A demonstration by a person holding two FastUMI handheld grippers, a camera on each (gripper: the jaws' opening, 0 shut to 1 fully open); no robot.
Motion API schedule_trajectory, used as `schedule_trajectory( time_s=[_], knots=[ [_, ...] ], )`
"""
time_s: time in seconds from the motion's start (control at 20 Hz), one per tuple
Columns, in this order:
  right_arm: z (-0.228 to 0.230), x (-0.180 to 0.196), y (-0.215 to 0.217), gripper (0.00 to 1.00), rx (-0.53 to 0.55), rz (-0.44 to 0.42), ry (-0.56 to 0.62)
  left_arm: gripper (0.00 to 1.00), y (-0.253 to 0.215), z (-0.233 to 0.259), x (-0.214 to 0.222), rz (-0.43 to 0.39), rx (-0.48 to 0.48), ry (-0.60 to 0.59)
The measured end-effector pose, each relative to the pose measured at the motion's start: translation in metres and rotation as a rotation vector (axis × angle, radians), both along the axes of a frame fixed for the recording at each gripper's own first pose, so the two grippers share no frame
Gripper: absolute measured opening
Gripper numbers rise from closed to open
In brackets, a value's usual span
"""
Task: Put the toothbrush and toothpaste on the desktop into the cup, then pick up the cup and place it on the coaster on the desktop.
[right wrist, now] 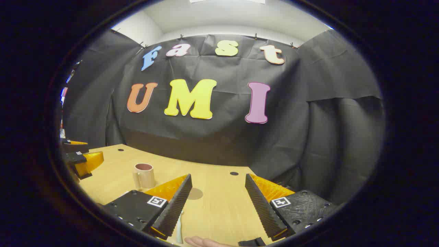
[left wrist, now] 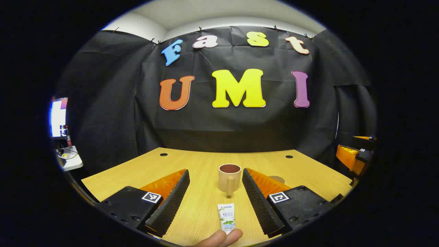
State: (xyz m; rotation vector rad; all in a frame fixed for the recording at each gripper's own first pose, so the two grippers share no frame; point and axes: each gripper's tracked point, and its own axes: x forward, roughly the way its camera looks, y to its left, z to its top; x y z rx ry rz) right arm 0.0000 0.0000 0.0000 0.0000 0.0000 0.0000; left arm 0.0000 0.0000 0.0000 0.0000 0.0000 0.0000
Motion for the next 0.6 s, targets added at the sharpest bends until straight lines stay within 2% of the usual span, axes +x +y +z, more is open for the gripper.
schedule_trajectory(
  time_s=[0.15,0.2,0.4,0.6],
  knots=[
    [0.0007,-0.0013,0.0031,0.93,-0.003,0.0,-0.015,0.98,-0.0067,-0.0085,0.0018,-0.013,-0.006,0.027],
    [0.0005,-0.0009,0.0037,0.96,-0.001,0.005,-0.014,0.98,-0.0085,-0.0107,0.0028,-0.019,-0.007,0.035],
    [0.001,0.0002,0.0049,0.93,-0.012,0.013,-0.026,0.98,-0.0088,-0.0101,0.0016,-0.015,0.012,0.032],
    [-0.0031,0.0017,0.0074,0.95,-0.004,0.035,-0.013,0.98,-0.0083,-0.0115,0.0019,-0.012,0.008,0.033]
  ],
)
